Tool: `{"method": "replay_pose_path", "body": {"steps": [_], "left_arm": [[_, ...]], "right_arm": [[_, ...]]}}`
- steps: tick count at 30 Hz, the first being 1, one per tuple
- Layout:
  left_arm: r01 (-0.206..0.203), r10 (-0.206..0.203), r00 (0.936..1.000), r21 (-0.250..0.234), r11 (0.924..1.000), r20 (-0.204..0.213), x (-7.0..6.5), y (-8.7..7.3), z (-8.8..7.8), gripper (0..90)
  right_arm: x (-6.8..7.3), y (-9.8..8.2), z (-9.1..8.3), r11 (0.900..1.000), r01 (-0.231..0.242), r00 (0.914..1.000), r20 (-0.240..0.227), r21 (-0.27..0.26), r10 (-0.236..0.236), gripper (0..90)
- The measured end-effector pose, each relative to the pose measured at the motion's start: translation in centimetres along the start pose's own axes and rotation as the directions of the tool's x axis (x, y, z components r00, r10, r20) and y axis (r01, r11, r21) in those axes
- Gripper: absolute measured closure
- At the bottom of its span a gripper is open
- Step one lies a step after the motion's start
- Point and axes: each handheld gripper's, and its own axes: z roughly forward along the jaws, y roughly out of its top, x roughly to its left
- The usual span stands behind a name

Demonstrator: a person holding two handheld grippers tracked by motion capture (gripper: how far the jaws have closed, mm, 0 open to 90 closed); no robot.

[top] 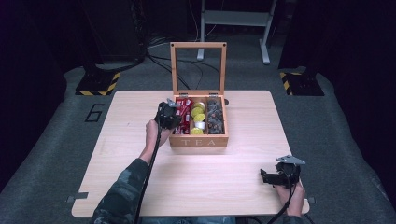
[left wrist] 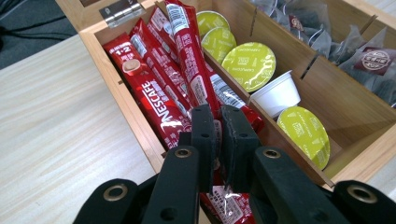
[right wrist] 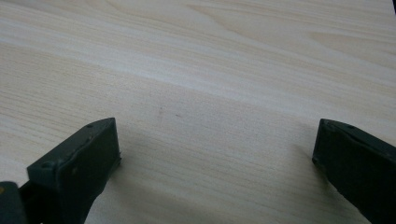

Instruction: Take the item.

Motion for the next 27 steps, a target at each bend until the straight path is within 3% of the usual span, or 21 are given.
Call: {"method": "replay_pose_path", "body": {"steps": [27], "left_arm": [[-0.026,0.026,0.9997,-0.088,0.9958,0.000,0.6,-0.8,-3.6,84.1]], "right_arm": [[0.0,0.0,0.0,1.000,0.003,1.0000,0.000,-0.002,-0.003,0.0]]}}
